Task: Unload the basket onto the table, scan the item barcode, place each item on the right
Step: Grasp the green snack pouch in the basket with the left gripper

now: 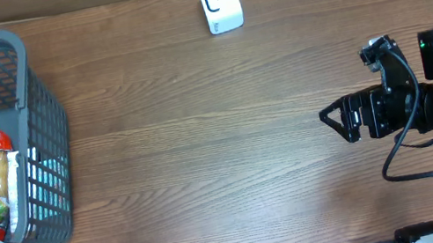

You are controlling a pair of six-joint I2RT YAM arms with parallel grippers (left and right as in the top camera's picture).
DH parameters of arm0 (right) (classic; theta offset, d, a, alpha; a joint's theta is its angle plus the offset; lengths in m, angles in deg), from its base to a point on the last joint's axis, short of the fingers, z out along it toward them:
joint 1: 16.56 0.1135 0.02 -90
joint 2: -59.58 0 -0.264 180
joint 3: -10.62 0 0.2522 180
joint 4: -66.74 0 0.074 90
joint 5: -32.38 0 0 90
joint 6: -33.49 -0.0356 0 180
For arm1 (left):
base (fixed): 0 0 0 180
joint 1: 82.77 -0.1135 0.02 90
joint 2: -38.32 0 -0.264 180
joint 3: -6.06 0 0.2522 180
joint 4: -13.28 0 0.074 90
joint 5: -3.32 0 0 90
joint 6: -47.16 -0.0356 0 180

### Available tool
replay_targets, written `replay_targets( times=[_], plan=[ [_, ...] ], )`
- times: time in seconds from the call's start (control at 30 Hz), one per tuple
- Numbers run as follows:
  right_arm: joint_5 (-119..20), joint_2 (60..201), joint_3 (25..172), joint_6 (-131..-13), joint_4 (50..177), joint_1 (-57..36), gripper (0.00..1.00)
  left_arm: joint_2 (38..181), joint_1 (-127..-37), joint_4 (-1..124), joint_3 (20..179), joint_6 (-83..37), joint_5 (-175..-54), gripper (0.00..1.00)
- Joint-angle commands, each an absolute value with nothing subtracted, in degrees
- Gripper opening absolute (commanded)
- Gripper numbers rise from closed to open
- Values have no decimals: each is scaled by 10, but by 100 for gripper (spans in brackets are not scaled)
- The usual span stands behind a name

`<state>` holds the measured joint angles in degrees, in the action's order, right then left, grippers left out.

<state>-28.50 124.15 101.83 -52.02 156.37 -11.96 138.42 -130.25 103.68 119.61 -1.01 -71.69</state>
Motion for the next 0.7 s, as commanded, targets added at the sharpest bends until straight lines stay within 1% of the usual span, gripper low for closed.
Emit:
replay_targets(
  times=[0.0,0.33,0.67],
  plan=[
    [-287,1241,1032,-517,1561,-117,100,1420,-1312,1017,1152,37,-681,98],
    [-325,1279,1031,-515,1600,-117,100,1468,-1303,942,1133,39,-676,99],
    [-327,1306,1031,-515,1610,-117,100,1524,-1303,931,1132,39,-638,100]
  ],
)
